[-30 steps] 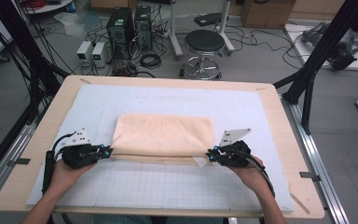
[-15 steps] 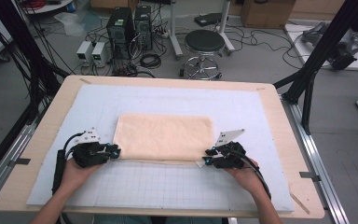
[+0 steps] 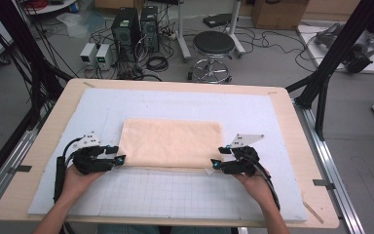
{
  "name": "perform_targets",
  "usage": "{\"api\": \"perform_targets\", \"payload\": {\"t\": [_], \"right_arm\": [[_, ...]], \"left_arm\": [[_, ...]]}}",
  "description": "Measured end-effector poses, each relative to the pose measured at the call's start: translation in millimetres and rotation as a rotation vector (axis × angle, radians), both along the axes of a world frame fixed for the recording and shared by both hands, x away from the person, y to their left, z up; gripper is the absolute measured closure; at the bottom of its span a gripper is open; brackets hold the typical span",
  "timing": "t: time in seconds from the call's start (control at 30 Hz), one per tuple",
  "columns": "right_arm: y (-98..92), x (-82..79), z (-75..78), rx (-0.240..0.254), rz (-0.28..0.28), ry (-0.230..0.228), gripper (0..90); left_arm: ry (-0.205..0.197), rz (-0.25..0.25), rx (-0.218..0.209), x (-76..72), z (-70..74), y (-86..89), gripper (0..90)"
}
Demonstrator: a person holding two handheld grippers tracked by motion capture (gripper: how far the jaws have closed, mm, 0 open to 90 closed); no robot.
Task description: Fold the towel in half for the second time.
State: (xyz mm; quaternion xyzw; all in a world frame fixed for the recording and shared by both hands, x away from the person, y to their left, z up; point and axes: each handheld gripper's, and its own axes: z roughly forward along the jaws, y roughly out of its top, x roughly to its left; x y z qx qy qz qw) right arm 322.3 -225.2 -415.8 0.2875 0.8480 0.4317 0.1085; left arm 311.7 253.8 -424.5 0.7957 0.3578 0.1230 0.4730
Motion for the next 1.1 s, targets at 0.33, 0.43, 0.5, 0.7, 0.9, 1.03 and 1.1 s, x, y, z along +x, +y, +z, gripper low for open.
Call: {"api": "perform_targets", "payload": {"t": [0.33, 0.43, 0.5, 0.7, 0.9, 1.03, 1.1], "right_arm": [[-3.1, -5.2, 5.5, 0.003, -0.065, -0.046, 22.0], [-4.7, -10.0, 8.2, 0.014, -0.076, -0.057, 19.8], [-6.1, -12.8, 9.5, 0.012, -0.081, -0.063, 18.3], [-14.3, -19.0, 10.5, 0.022, -0.104, -0.070, 14.8], [-21.7, -28.6, 12.0, 0.036, -0.113, -0.074, 12.6], [-24.9, -34.7, 13.7, 0.046, -0.109, -0.079, 12.3], [-26.1, -37.7, 14.5, 0.052, -0.109, -0.083, 12.1]], "left_arm": [[-0.034, 0.011, -0.014, -19.1, 7.3, 10.5, 33.3], [-0.037, 0.020, -0.018, -23.3, 7.9, 13.0, 30.3], [-0.035, 0.021, -0.016, -25.6, 8.2, 13.9, 28.8], [-0.051, 0.027, -0.001, -33.6, 11.4, 13.1, 25.0], [-0.056, 0.037, 0.011, -40.3, 12.0, 15.1, 20.6], [-0.055, 0.042, 0.007, -43.5, 12.7, 15.1, 15.4], [-0.066, 0.041, 0.011, -45.5, 13.8, 14.6, 15.1]]}}
